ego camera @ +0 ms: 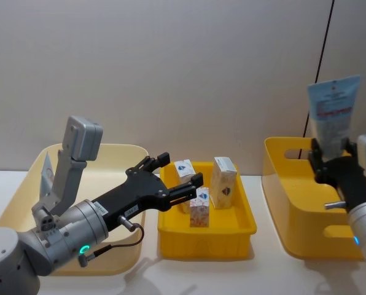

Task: Bimanual collaborative sorting of washing and personal care products

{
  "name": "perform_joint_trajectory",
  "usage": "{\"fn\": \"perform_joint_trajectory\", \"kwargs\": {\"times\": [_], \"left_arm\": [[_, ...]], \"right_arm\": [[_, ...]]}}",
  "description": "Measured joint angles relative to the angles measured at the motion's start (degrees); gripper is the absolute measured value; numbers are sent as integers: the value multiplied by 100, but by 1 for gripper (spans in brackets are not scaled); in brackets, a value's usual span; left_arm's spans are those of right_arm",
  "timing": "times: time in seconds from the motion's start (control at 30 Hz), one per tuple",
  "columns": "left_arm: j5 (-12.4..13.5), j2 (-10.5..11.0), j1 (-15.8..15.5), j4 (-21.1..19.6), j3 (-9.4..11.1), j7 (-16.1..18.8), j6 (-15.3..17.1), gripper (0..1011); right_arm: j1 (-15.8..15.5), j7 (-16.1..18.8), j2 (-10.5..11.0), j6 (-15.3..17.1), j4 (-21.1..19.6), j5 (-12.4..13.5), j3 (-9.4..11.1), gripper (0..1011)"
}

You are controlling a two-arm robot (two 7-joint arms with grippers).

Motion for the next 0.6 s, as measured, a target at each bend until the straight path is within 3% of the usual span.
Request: {"fn": "perform_joint_trajectory", "kwargs": {"times": [0.27,0.6], "left_arm": [[0,-1,0,0,0,0,0,1000],[0,0,0,0,0,0,0,1000]], "right_arm": [[-65,-360,-27,153,86,-154,254,556],[-101,-493,-91,304,194,-198,405,556]]}}
